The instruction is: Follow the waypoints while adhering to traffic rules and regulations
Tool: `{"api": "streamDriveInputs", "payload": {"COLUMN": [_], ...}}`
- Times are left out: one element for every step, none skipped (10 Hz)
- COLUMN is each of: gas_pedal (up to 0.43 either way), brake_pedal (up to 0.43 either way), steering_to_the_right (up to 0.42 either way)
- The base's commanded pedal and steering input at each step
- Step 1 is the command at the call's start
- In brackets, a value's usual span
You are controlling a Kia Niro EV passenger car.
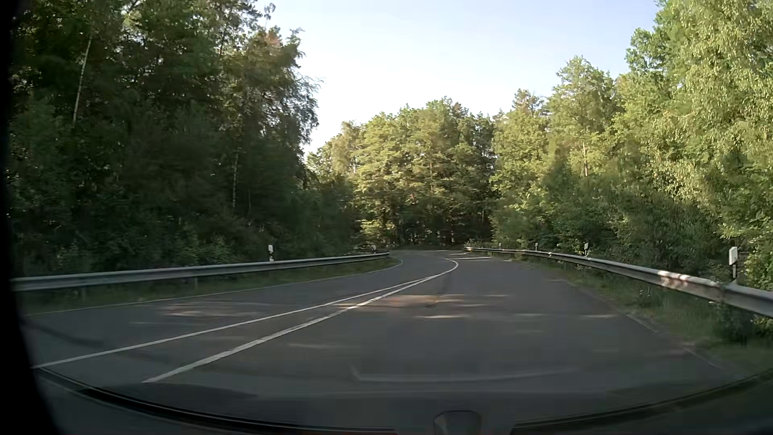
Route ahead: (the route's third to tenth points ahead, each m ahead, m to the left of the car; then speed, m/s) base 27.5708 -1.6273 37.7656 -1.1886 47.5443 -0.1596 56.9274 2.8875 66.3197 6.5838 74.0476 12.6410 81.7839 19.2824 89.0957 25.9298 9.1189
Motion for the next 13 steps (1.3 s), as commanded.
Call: {"api": "streamDriveInputs", "payload": {"gas_pedal": [0.228,0.240,0.248,0.268,0.268,0.268,0.268,0.268,0.268,0.268,0.268,0.268,0.268], "brake_pedal": [0.006,0.006,0.006,0.006,0.006,0.006,0.006,0.006,0.012,0.006,0.006,0.006,0.006], "steering_to_the_right": [0.108,0.096,0.086,0.076,0.068,0.058,0.047,0.038,0.032,0.029,0.026,0.019,0.013]}}
